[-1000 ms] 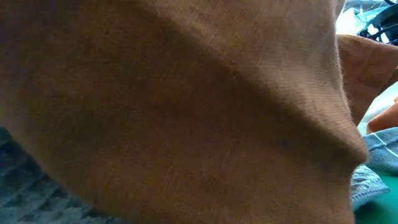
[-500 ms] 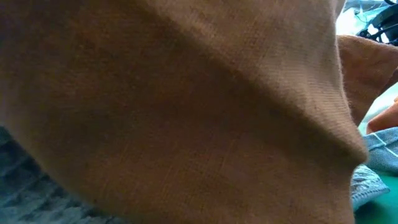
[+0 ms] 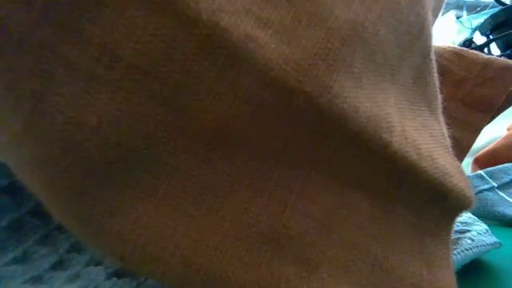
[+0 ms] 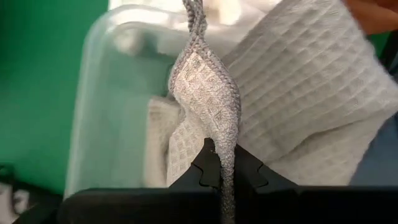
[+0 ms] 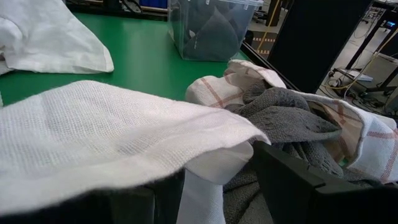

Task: Sort towels by color in basket
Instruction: Put the gray towel into the bottom transparent bin

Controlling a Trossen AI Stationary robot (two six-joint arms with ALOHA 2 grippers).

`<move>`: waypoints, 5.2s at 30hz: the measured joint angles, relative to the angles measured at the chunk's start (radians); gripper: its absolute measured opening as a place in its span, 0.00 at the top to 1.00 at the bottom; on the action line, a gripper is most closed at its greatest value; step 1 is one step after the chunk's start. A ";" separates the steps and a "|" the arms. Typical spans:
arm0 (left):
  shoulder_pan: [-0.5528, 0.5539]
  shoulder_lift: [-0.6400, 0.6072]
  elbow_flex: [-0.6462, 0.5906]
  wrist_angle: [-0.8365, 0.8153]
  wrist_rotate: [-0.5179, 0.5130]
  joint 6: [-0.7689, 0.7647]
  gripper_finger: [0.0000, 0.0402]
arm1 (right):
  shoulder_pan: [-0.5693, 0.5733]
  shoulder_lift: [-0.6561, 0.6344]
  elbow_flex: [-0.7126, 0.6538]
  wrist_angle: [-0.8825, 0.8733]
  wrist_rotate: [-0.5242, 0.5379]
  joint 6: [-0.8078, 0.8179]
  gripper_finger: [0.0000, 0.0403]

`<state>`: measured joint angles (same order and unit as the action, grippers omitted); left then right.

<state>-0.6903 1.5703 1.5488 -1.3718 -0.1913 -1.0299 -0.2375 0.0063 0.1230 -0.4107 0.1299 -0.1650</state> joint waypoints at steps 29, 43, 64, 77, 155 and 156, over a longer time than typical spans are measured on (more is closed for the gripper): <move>0.090 -0.003 -0.437 0.240 0.268 -0.015 1.00 | 0.000 0.000 0.000 0.000 0.000 0.000 0.46; 0.090 0.002 -0.299 0.097 0.248 -0.067 0.77 | 0.000 0.000 0.000 0.000 0.000 0.000 0.46; 0.034 0.050 0.000 0.275 -0.008 0.117 0.62 | 0.000 0.000 0.000 0.000 0.000 0.000 0.46; 0.034 0.118 -0.002 0.344 0.114 0.075 0.62 | 0.000 0.000 0.000 0.000 0.000 0.000 0.46; 0.041 0.106 -0.273 0.200 0.312 0.000 0.95 | 0.000 0.000 0.000 0.000 0.000 0.000 0.46; 0.041 0.105 -0.270 0.192 0.307 -0.001 0.93 | 0.000 0.000 0.000 0.000 0.000 0.000 0.46</move>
<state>-0.6495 1.6752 1.2791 -1.1803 0.1156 -1.0307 -0.2375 0.0063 0.1230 -0.4107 0.1295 -0.1650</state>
